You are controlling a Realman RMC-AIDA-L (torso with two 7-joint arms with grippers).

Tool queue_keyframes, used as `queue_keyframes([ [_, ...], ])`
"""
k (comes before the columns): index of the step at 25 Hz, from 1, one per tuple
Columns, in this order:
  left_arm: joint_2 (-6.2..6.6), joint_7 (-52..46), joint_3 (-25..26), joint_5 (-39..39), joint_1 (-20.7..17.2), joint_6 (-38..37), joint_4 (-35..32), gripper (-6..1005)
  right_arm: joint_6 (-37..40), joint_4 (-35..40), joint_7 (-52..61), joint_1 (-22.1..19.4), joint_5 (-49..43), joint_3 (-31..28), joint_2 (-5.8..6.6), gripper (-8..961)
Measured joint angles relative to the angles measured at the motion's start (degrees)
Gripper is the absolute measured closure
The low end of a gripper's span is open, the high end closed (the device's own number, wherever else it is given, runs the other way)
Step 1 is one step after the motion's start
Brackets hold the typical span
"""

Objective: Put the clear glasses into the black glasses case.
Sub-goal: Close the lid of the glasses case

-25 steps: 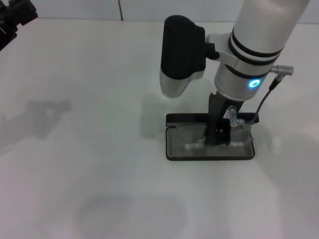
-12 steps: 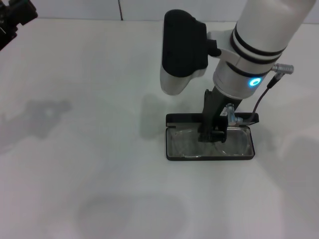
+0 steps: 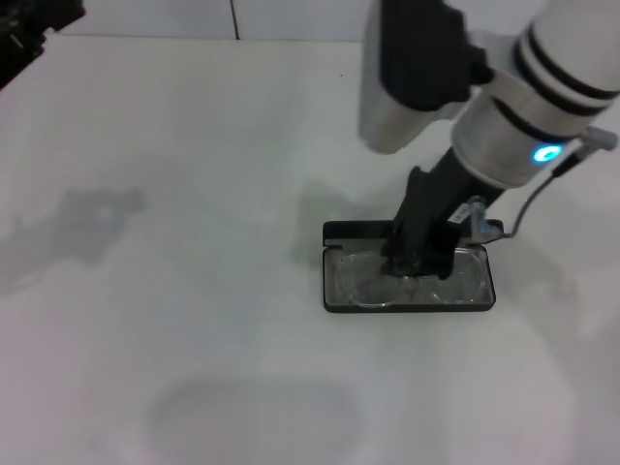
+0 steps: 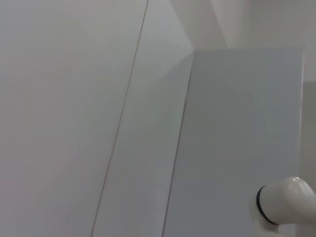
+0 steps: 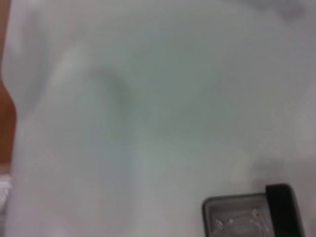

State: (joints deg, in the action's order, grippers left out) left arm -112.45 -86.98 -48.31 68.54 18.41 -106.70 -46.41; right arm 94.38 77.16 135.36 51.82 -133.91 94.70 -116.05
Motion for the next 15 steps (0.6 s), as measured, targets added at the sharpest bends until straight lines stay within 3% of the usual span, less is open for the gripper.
queue_keyframes([
  [5,-0.60,-0.9,-0.4,3.5,3.0,0.1,0.0,882,3.9,14.6,-1.4,-10.1,4.5,-9.8,0.30,825],
  [9,-1.47,-2.6,-0.4,8.5,6.7,0.6,0.0,880,4.8,25.1,-4.1,-20.2,11.3,-23.6,0.41,827],
  [11,-2.25,-3.0,-0.4,10.9,8.1,1.7,0.0,878,2.8,26.6,-7.6,-26.6,18.7,-33.1,0.43,827],
  [15,-3.89,-2.7,-0.4,15.6,9.7,3.3,0.1,876,1.8,23.9,-11.1,-31.3,25.0,-39.3,0.60,828],
])
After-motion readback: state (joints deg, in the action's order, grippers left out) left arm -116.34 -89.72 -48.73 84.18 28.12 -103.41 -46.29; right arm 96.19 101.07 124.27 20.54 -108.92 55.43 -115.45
